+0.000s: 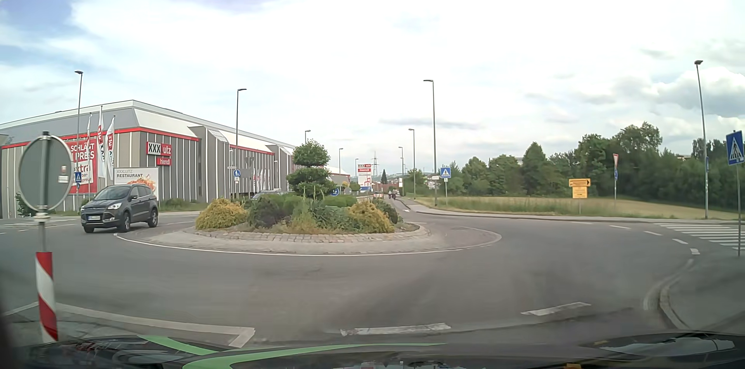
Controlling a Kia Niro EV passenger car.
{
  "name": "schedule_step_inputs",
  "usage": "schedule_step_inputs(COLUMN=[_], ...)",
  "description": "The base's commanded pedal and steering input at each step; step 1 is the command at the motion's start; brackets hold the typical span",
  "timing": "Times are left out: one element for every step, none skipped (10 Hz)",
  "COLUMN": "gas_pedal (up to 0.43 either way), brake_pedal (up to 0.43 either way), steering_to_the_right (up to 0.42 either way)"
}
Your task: Follow the waypoints while adhering to traffic rules and regulations
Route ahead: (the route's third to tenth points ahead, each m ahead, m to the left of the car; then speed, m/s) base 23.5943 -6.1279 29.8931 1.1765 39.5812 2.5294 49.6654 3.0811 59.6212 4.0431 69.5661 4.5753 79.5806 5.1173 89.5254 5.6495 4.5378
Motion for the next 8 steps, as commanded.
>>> schedule_step_inputs(gas_pedal=[0.000, 0.000, 0.000, 0.000, 0.000, 0.039, 0.039, 0.039], brake_pedal=[0.000, 0.000, 0.000, 0.000, 0.000, 0.000, 0.000, 0.000], steering_to_the_right=[0.079, 0.104, 0.134, 0.156, 0.184, 0.206, 0.236, 0.264])
